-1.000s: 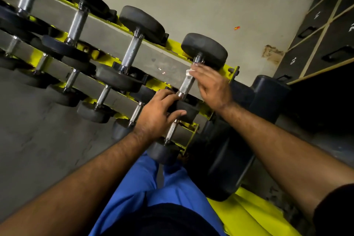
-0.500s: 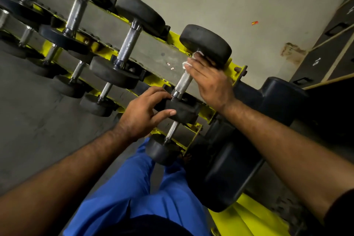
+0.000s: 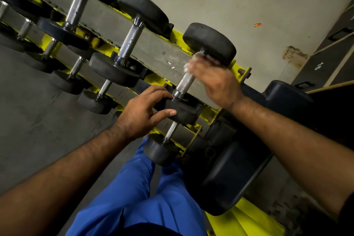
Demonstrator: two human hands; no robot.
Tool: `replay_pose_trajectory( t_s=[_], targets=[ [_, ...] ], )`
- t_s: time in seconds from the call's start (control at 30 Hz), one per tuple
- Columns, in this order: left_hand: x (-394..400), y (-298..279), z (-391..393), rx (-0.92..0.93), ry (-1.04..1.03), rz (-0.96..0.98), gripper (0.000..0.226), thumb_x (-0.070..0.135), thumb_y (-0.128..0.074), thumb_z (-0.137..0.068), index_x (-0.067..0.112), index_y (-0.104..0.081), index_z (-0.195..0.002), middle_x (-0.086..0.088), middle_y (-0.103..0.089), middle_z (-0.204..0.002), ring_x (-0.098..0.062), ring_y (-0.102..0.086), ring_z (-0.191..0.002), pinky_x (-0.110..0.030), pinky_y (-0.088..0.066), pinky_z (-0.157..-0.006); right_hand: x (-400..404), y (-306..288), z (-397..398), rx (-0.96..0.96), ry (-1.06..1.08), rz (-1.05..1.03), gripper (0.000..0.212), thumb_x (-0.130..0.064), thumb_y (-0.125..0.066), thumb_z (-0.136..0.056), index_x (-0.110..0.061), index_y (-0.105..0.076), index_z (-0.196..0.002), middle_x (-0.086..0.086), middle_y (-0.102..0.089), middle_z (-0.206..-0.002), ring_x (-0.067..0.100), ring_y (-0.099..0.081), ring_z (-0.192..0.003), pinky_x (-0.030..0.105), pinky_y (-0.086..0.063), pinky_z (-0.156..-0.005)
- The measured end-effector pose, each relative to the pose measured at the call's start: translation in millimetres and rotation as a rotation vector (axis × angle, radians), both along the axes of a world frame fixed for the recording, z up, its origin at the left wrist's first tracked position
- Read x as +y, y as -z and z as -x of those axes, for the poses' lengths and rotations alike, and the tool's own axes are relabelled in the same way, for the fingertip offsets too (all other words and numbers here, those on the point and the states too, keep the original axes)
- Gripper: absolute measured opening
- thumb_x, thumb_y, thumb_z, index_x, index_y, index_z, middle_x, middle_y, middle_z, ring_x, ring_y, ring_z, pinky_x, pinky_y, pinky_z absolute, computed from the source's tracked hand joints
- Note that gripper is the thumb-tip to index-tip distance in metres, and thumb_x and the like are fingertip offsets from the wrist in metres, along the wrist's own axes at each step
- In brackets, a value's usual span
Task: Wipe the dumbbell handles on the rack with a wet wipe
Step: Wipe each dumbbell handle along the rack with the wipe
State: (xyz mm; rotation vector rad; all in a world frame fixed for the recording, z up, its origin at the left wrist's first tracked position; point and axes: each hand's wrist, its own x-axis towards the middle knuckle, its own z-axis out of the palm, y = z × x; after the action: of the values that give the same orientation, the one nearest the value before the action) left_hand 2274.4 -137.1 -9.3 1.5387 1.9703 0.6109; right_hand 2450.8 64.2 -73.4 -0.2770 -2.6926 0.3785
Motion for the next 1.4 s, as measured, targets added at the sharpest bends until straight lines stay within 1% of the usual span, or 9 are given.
replay_pose_trajectory(
  t_s=[0.23, 0.37, 0.5, 0.67, 0.8, 0.93, 1.07, 1.2, 1.4],
  targets=[
    [1, -2, 2, -0.015, -0.003, 0.017, 0.051, 0.065, -0.055, -0.085, 0.030, -0.061, -0.122, 0.013, -0.051, -0.131, -0.006, -0.054, -0.115, -0.036, -0.055, -0.089, -17, 3, -4, -0.047, -0.041, -0.078, 0.055, 0.004, -0.043, -0.094, -0.010, -0.047, -0.146, 0.006, -0.045, -0.152, 0.023, -0.033, -0.147, 0.045, -0.027, -0.120],
    [1, -1, 0, -0.027, -0.014, 0.028, 0.051, 0.066, -0.055, -0.085, 0.031, -0.061, -0.122, 0.013, -0.050, -0.131, -0.007, -0.053, -0.118, -0.039, -0.054, -0.092, -16, 2, -1, 0.010, 0.187, 0.015, 0.055, 0.006, -0.047, -0.092, -0.009, -0.048, -0.145, 0.007, -0.046, -0.151, 0.024, -0.034, -0.146, 0.043, -0.031, -0.118],
    [2, 0, 2, -0.029, -0.019, 0.027, 0.051, 0.067, -0.056, -0.084, 0.032, -0.062, -0.121, 0.016, -0.051, -0.129, -0.005, -0.053, -0.118, -0.040, -0.054, -0.093, -31, 8, -3, 0.002, -0.068, -0.018, 0.050, 0.006, -0.049, -0.094, -0.009, -0.053, -0.142, 0.008, -0.050, -0.148, 0.025, -0.037, -0.144, 0.046, -0.028, -0.119],
    [1, 0, 0, -0.037, -0.025, 0.013, 0.051, 0.065, -0.056, -0.084, 0.029, -0.062, -0.121, 0.016, -0.051, -0.128, -0.004, -0.053, -0.116, -0.034, -0.054, -0.092, -16, 5, 2, 0.066, 0.113, 0.044, 0.049, 0.008, -0.047, -0.093, -0.007, -0.056, -0.139, 0.009, -0.054, -0.144, 0.025, -0.040, -0.143, 0.041, -0.030, -0.119],
    [0, 0, -2, -0.022, -0.023, -0.005, 0.051, 0.063, -0.056, -0.086, 0.027, -0.062, -0.121, 0.012, -0.053, -0.129, -0.007, -0.055, -0.115, -0.037, -0.054, -0.091, -29, 6, -1, -0.002, -0.156, -0.026, 0.041, -0.003, -0.040, -0.101, -0.008, -0.058, -0.137, 0.009, -0.056, -0.142, 0.026, -0.044, -0.140, 0.046, -0.031, -0.118],
    [-2, 3, -6, -0.017, -0.045, -0.018, 0.049, 0.061, -0.057, -0.087, 0.027, -0.061, -0.122, 0.012, -0.052, -0.130, -0.006, -0.054, -0.115, -0.035, -0.054, -0.090, -6, -1, 7, 0.049, 0.082, 0.031, 0.038, -0.002, -0.043, -0.100, -0.011, -0.064, -0.131, 0.006, -0.062, -0.136, 0.024, -0.048, -0.137, 0.044, -0.034, -0.116],
    [-3, 2, -13, 0.002, -0.050, -0.034, 0.050, 0.059, -0.057, -0.088, 0.024, -0.061, -0.123, 0.010, -0.053, -0.129, -0.001, -0.051, -0.114, -0.027, -0.052, -0.086, -32, 2, 1, -0.031, -0.180, -0.038, 0.036, -0.004, -0.050, -0.099, -0.011, -0.064, -0.132, 0.006, -0.062, -0.136, 0.025, -0.048, -0.137, 0.047, -0.029, -0.118],
    [-4, 4, -13, -0.002, -0.066, -0.044, 0.051, 0.059, -0.057, -0.087, 0.023, -0.062, -0.123, 0.009, -0.054, -0.129, -0.002, -0.051, -0.115, -0.027, -0.051, -0.087, -11, -6, 4, -0.023, -0.006, -0.012, 0.040, 0.000, -0.048, -0.095, -0.015, -0.066, -0.128, 0.003, -0.064, -0.133, 0.022, -0.049, -0.136, 0.050, -0.029, -0.117],
    [-5, 4, -13, -0.014, -0.065, -0.071, 0.052, 0.061, -0.056, -0.086, 0.025, -0.062, -0.124, 0.009, -0.053, -0.130, 0.000, -0.050, -0.114, -0.027, -0.052, -0.087, -20, -4, 2, -0.029, -0.163, -0.063, 0.036, -0.006, -0.048, -0.099, -0.014, -0.065, -0.130, 0.003, -0.063, -0.134, 0.021, -0.052, -0.134, 0.049, -0.029, -0.117]
  ],
)
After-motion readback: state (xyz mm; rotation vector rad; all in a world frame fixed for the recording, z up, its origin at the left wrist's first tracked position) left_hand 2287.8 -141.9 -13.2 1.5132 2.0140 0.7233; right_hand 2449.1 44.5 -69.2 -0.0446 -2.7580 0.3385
